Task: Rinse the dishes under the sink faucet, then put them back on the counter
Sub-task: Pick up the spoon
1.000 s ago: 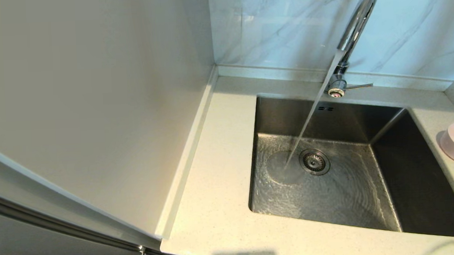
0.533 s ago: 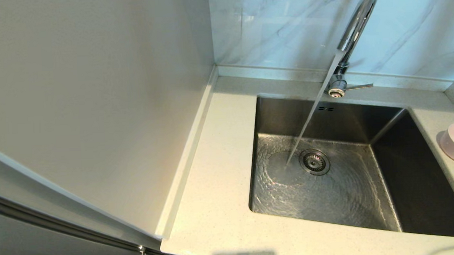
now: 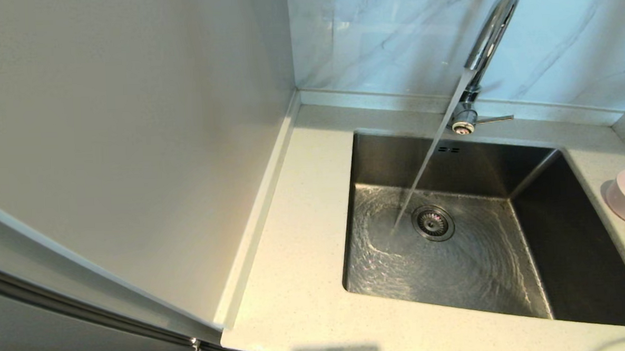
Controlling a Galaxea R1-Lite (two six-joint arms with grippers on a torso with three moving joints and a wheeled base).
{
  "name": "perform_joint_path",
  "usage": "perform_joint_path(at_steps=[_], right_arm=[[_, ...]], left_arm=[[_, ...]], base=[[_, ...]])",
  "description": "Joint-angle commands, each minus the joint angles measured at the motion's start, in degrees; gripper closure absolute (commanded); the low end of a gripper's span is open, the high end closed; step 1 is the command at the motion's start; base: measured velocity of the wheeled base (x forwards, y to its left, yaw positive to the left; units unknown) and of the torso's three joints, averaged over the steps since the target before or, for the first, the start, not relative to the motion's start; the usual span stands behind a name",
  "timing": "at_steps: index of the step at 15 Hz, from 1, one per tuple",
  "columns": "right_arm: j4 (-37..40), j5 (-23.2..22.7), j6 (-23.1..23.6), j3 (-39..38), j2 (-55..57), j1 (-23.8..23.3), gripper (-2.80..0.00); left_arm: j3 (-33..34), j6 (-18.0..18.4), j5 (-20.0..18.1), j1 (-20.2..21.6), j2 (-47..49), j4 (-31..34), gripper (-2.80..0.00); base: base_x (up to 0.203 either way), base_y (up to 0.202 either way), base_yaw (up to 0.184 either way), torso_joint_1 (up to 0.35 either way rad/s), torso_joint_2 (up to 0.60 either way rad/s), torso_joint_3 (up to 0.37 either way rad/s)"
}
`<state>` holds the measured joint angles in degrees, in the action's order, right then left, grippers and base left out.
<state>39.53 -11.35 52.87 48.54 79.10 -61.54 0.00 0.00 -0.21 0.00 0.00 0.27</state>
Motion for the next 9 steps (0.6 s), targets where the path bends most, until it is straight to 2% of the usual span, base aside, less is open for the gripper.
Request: perform_joint_path(at_steps=[1,3,6,7,9], right_arm=[[-1.35,0.21,-1.91,-1.17,1.66,0.4,-2.8],[-4.56,1.64,-6.58,-4.09,1.87,1.22,-2.8],[-6.01,5.46,-16.52,-5.44,2.09,5.26,-2.8],[-6.04,5.65,-18.17,-5.47,2.34,6.31,-2.8],[-6.14,5.64,-18.5,-5.47,2.82,6.62,-2.8]], left_arm=[[0.0,0.0,0.03,0.0,0.0,0.0,0.0],[0.0,0.0,0.03,0.0,0.0,0.0,0.0],[0.0,0.0,0.03,0.0,0.0,0.0,0.0],[0.0,0.0,0.01,0.0,0.0,0.0,0.0],[0.0,0.0,0.03,0.0,0.0,0.0,0.0]], base=[[0.0,0.0,0.0,0.0,0.0,0.0],[0.0,0.0,0.0,0.0,0.0,0.0],[0.0,0.0,0.0,0.0,0.0,0.0],[0.0,0.0,0.0,0.0,0.0,0.0],[0.0,0.0,0.0,0.0,0.0,0.0]])
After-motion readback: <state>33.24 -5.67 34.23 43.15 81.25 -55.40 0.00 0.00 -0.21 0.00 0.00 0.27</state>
